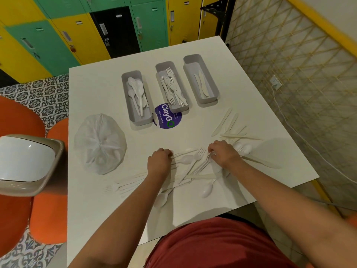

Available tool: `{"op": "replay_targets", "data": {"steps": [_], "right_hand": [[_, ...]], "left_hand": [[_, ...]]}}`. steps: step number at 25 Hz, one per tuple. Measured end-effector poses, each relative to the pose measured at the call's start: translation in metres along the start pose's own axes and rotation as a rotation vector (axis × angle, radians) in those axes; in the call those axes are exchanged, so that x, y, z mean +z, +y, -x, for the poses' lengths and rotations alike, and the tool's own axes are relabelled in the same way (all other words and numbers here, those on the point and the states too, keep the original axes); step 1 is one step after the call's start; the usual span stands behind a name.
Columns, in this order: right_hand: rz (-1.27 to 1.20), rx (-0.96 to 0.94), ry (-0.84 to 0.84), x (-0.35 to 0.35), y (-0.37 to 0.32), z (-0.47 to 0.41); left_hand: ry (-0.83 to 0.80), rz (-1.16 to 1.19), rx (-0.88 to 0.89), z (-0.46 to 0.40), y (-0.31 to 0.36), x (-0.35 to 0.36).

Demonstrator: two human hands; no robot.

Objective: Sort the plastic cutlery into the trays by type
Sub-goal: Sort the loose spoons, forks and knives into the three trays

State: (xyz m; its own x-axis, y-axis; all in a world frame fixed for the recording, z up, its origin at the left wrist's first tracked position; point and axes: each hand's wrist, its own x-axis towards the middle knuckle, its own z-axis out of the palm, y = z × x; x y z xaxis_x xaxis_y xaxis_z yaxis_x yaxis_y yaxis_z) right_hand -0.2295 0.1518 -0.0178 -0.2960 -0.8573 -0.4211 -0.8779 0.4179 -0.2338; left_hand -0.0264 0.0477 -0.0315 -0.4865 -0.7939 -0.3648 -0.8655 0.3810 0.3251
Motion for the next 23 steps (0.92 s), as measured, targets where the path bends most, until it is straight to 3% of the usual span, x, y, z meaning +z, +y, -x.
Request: {"op": "replay_targets", "data": {"steps": [23], "right_hand": [[-0.174, -0.008, 0.123, -0.018, -0.003, -0.004]], "left_hand": [[0.006, -0.054, 0.016, -0.001, -0.01, 0.0]]}}
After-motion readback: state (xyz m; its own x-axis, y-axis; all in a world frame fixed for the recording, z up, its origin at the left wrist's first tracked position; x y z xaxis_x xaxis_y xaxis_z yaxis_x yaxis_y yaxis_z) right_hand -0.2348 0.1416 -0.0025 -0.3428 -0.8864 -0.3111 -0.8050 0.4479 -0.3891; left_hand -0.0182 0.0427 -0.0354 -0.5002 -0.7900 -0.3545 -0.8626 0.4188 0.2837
